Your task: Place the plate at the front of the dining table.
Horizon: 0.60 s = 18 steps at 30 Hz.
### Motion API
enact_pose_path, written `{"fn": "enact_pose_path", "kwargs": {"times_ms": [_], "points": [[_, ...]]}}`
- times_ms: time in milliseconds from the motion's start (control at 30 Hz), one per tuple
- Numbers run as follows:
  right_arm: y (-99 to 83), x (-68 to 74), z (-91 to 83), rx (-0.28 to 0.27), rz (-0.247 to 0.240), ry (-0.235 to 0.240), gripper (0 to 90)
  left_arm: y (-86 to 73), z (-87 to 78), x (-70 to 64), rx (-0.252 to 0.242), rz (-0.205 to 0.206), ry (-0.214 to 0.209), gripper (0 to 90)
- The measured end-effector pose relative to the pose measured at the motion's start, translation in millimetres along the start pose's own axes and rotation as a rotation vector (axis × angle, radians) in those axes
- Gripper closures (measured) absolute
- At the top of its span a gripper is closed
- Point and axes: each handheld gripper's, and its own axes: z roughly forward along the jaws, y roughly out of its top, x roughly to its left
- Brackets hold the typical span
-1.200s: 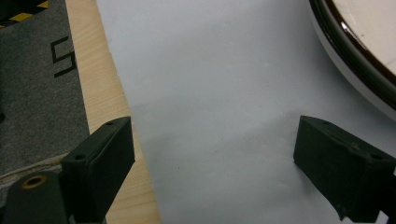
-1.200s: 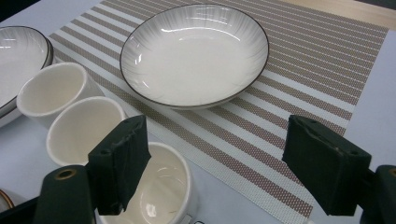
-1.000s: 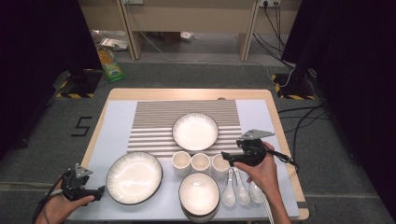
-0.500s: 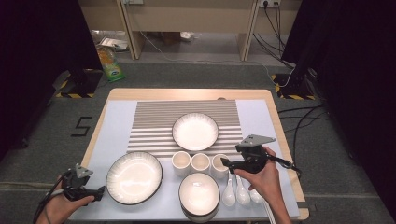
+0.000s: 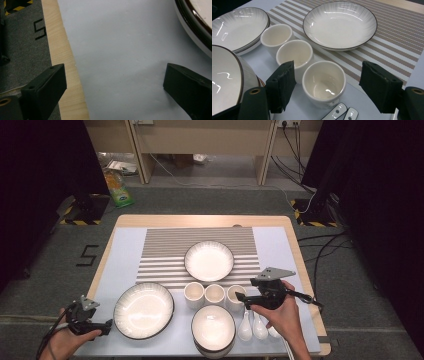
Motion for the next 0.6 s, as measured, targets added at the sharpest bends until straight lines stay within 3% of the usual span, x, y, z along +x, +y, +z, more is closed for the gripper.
{"fn": "enact_pose_path", "kwargs": {"times_ms": [333,600], "points": [[4.6,10.1,-4.6,-0.004,-0.029,0.011,28.3,0.0,1.0,0.5,0.001,-0.007,0.007,1.1],[4.3,14.1,-6.1,-0.011,-0.023,0.035,28.4,0.0,1.3,0.5,0.003,-0.011,0.009,0.1]]}}
